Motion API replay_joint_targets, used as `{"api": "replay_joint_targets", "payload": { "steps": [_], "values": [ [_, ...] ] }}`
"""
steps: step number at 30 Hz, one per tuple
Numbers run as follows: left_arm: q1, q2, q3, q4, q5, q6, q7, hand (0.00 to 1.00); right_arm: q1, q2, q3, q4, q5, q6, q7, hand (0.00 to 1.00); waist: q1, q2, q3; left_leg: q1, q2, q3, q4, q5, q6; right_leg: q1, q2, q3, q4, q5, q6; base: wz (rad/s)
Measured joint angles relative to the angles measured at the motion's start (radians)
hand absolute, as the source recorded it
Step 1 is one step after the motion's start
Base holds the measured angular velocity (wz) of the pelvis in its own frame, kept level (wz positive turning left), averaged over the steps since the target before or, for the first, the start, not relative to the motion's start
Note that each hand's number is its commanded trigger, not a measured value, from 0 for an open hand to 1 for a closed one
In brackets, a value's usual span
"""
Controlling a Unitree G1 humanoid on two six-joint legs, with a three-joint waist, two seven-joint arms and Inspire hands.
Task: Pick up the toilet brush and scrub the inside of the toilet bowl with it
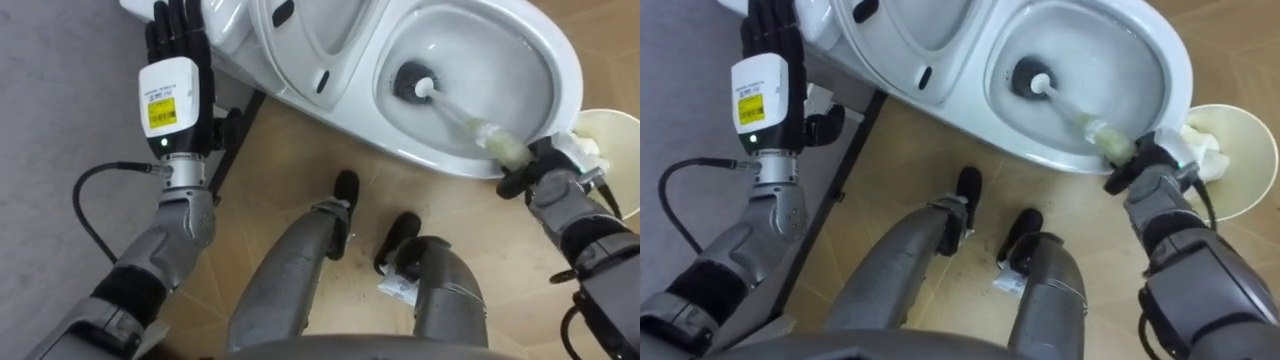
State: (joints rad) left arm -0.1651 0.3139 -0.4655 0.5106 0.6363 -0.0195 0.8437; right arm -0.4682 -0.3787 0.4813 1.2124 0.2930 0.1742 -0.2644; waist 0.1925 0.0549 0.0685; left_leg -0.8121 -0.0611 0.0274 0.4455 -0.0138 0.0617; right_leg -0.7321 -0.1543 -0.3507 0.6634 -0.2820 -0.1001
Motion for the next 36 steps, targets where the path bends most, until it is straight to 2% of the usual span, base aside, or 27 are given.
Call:
{"api": "replay_joint_targets", "payload": {
  "steps": [4,7,9,10,14,18,20,23,26,28,31,36],
  "values": [
    [0.007,-0.021,0.020,-0.001,-0.001,0.006,0.006,0.00,0.020,0.021,-0.005,0.000,0.320,0.000,0.060,1.00,-0.028,0.000,-0.0001,0.000,-0.007,-0.001,-0.002,0.002,0.003,-0.002,-0.008,0.001,0.011,-0.003,0.005,0.04],
    [0.010,-0.021,0.023,-0.001,-0.001,0.009,0.006,0.00,0.027,0.040,-0.005,0.000,0.497,0.000,0.099,1.00,-0.051,0.001,-0.0005,0.006,-0.016,0.002,-0.009,0.010,0.007,-0.002,-0.018,0.001,0.018,-0.006,0.012,0.06],
    [0.009,-0.021,0.022,-0.002,0.001,0.007,0.006,0.00,0.037,0.048,-0.036,-0.002,0.558,-0.004,0.114,1.00,-0.056,0.000,-0.0006,0.009,-0.019,0.004,-0.014,0.014,0.011,-0.001,-0.020,0.005,0.020,-0.004,0.018,0.05],
    [0.010,-0.021,0.025,0.001,0.002,0.004,0.003,0.00,0.044,0.060,-0.064,-0.002,0.583,-0.018,0.117,1.00,-0.058,-0.001,-0.0007,0.015,-0.020,0.009,-0.015,0.016,0.014,0.001,-0.021,0.012,0.020,-0.002,0.022,-0.05],
    [0.021,-0.029,0.032,0.030,0.004,-0.011,-0.013,0.00,0.087,0.066,-0.077,-0.002,0.650,-0.028,0.170,1.00,-0.065,-0.005,-0.0004,0.060,-0.022,0.023,-0.023,0.011,0.026,0.041,-0.023,0.025,0.011,0.003,0.036,-0.11],
    [0.042,-0.031,0.035,0.045,0.004,-0.021,-0.026,0.00,0.125,0.066,-0.116,0.010,0.663,-0.034,0.205,1.00,-0.094,-0.009,-0.0016,0.109,-0.025,0.022,-0.037,0.010,0.033,0.100,-0.023,0.017,-0.019,0.004,0.053,0.00],
    [0.063,-0.029,0.034,0.047,0.005,-0.020,-0.037,0.00,0.143,0.066,-0.118,0.030,0.663,-0.035,0.225,1.00,-0.108,-0.010,-0.0017,0.142,-0.026,0.023,-0.037,0.002,0.043,0.135,-0.022,0.020,-0.028,0.004,0.061,-0.03],
    [0.092,-0.027,0.036,0.048,0.007,-0.020,-0.052,0.00,0.179,0.066,-0.119,0.063,0.689,-0.052,0.235,1.00,-0.116,-0.025,-0.0072,0.184,-0.035,0.023,-0.054,-0.001,0.048,0.171,-0.023,0.032,-0.041,0.004,0.075,-0.04],
    [0.113,-0.030,0.047,0.048,0.015,-0.025,-0.069,0.00,0.213,0.071,-0.129,0.077,0.687,-0.053,0.237,1.00,-0.125,-0.043,-0.0175,0.228,-0.037,0.023,-0.074,-0.003,0.050,0.218,-0.020,0.032,-0.072,0.012,0.086,0.00],
    [0.137,-0.038,0.070,0.048,0.047,-0.026,-0.084,0.00,0.235,0.080,-0.170,0.087,0.664,-0.053,0.258,1.00,-0.136,-0.059,-0.0245,0.258,-0.038,0.022,-0.083,-0.006,0.055,0.247,-0.018,0.028,-0.090,0.014,0.090,0.00],
    [0.157,-0.055,0.092,0.048,0.079,-0.027,-0.115,0.00,0.264,0.083,-0.220,0.104,0.593,-0.053,0.267,1.00,-0.135,-0.066,-0.0298,0.299,-0.038,0.017,-0.087,-0.013,0.063,0.299,-0.012,0.021,-0.121,0.019,0.099,0.03],
    [0.194,-0.055,0.103,0.048,0.085,-0.037,-0.141,0.00,0.294,0.086,-0.230,0.104,0.409,-0.077,0.231,1.00,-0.138,-0.071,-0.0386,0.356,-0.034,0.017,-0.106,-0.024,0.067,0.369,0.003,0.025,-0.175,0.037,0.109,-0.07]
  ]
}}
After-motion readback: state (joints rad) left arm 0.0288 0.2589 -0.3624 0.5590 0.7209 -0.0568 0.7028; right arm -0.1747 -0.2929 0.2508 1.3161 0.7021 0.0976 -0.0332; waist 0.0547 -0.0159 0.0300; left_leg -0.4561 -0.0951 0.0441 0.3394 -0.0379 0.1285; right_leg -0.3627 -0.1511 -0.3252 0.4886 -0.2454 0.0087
